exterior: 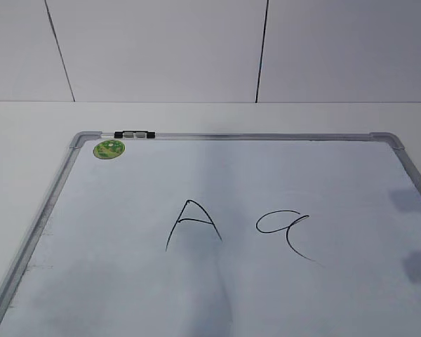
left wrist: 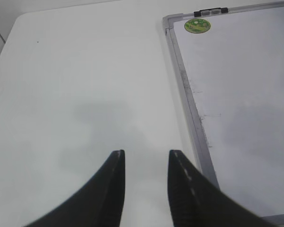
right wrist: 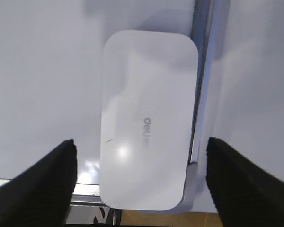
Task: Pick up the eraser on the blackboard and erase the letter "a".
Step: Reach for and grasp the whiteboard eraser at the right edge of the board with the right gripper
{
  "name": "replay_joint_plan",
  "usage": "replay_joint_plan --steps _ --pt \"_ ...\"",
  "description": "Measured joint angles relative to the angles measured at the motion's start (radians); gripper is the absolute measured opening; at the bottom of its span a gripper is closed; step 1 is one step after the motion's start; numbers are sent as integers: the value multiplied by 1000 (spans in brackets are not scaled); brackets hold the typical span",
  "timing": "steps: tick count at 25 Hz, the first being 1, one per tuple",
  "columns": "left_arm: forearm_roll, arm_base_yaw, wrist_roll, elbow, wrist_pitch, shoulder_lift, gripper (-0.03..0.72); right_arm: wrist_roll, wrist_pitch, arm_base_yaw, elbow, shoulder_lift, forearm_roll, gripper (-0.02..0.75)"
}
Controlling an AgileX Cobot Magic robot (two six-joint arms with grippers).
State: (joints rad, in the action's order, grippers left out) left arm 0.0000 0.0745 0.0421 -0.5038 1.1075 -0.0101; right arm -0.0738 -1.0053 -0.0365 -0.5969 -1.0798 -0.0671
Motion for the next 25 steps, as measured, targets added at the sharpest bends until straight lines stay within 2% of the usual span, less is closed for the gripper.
replay_joint_plan --steps 7,25 --pt "0 0 0 0 0 0 239 0 44 0 58 0 -5 655" --pt "0 0 0 0 0 0 239 -2 88 0 62 -30 -36 655"
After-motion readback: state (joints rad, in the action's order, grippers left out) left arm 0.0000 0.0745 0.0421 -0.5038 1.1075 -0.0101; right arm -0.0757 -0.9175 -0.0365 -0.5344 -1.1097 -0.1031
